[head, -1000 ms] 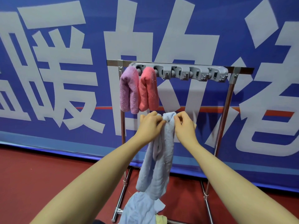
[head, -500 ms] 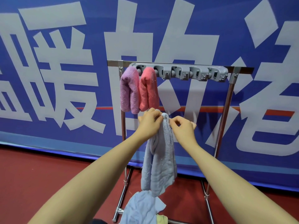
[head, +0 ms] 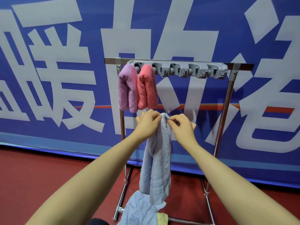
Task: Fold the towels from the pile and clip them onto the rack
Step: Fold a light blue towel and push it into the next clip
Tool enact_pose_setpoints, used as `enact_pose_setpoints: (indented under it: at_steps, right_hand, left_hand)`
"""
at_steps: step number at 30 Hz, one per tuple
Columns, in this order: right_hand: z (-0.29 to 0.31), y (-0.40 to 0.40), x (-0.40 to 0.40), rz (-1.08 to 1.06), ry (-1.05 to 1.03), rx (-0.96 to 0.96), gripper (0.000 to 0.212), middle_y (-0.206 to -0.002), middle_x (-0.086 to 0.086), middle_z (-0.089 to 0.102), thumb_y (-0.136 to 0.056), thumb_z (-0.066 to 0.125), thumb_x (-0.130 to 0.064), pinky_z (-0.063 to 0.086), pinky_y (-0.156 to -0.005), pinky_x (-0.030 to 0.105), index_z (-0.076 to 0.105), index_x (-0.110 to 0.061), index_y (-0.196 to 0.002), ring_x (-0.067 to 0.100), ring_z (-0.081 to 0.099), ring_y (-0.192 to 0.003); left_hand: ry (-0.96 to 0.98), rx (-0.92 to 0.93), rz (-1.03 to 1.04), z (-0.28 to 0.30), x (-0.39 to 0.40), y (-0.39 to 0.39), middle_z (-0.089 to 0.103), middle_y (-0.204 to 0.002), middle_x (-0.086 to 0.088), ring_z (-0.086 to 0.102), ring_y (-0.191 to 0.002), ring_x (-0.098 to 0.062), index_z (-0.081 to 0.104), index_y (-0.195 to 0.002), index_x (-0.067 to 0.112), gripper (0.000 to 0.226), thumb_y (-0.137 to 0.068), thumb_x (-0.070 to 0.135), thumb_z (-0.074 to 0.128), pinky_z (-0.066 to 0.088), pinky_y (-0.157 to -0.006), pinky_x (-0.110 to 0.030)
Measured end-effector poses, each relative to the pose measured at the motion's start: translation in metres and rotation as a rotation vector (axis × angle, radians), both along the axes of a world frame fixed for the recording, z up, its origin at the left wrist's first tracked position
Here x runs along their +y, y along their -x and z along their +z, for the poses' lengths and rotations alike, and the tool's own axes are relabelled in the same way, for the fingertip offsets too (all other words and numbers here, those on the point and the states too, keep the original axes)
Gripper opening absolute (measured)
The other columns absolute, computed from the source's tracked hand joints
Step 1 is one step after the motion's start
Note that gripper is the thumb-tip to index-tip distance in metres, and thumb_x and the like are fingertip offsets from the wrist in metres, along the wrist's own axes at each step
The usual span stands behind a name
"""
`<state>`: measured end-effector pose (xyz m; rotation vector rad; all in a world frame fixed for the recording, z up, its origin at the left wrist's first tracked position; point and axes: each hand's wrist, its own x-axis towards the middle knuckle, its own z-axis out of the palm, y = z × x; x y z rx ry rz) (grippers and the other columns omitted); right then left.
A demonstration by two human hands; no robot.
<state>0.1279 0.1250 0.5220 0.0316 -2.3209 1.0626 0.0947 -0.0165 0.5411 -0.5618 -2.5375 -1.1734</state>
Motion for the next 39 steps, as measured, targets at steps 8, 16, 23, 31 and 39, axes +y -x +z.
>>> enact_pose_setpoints:
  at_steps: [8, 16, 23, 31, 39]
  right_hand:
    - [0.005, 0.004, -0.003, -0.046, 0.078, 0.027, 0.017, -0.067, -0.01, 0.063, -0.095, 0.05, -0.021, 0.019, -0.077, 0.02, 0.064, -0.027, -0.088, 0.013, 0.054, -0.085]
    - [0.0, -0.005, -0.004, 0.16, 0.046, -0.042, 0.015, -0.089, -0.013, 0.064, -0.087, 0.062, -0.026, 0.024, -0.086, 0.022, 0.054, -0.039, -0.087, 0.012, 0.054, -0.101]
    - [0.004, -0.002, -0.004, 0.051, -0.194, 0.051, 0.015, -0.08, -0.014, 0.058, -0.092, 0.056, -0.02, 0.026, -0.085, 0.029, 0.067, -0.025, -0.101, 0.002, 0.046, -0.078]
    - [0.0, -0.004, -0.004, 0.012, -0.168, 0.101, 0.016, -0.074, -0.009, 0.061, -0.094, 0.054, -0.017, 0.035, -0.083, 0.031, 0.07, -0.017, -0.091, 0.016, 0.055, -0.075]
    - [0.01, 0.002, 0.009, -0.091, 0.17, 0.07, 0.02, -0.068, -0.009, 0.065, -0.092, 0.048, -0.017, 0.048, -0.084, 0.04, 0.063, -0.026, -0.082, 0.026, 0.06, -0.088]
  left_hand:
    - [-0.003, -0.041, -0.054, -0.002, 0.0, -0.003, 0.049, -0.08, 0.013, 0.046, -0.095, -0.02, 0.055, -0.066, 0.026, 0.032, -0.095, 0.023, 0.045, 0.022, -0.085, -0.037]
    - [0.009, 0.082, 0.049, -0.006, 0.001, 0.0, 0.044, -0.072, 0.009, 0.047, -0.09, -0.024, 0.065, -0.078, 0.012, 0.026, -0.094, 0.021, 0.048, 0.021, -0.072, -0.032]
    - [0.13, 0.237, 0.034, -0.006, 0.001, -0.004, 0.052, -0.08, -0.001, 0.039, -0.087, -0.018, 0.064, -0.078, 0.014, 0.028, -0.096, 0.023, 0.045, 0.021, -0.071, -0.033]
    - [0.285, 0.355, 0.114, -0.008, -0.007, -0.006, 0.059, -0.087, 0.0, 0.044, -0.088, -0.02, 0.069, -0.087, 0.015, 0.028, -0.096, 0.027, 0.045, 0.013, -0.069, -0.03]
    - [0.17, 0.274, 0.249, -0.003, -0.023, -0.001, 0.059, -0.08, -0.005, 0.052, -0.085, -0.025, 0.069, -0.083, 0.011, 0.028, -0.095, 0.013, 0.044, 0.027, -0.076, -0.036]
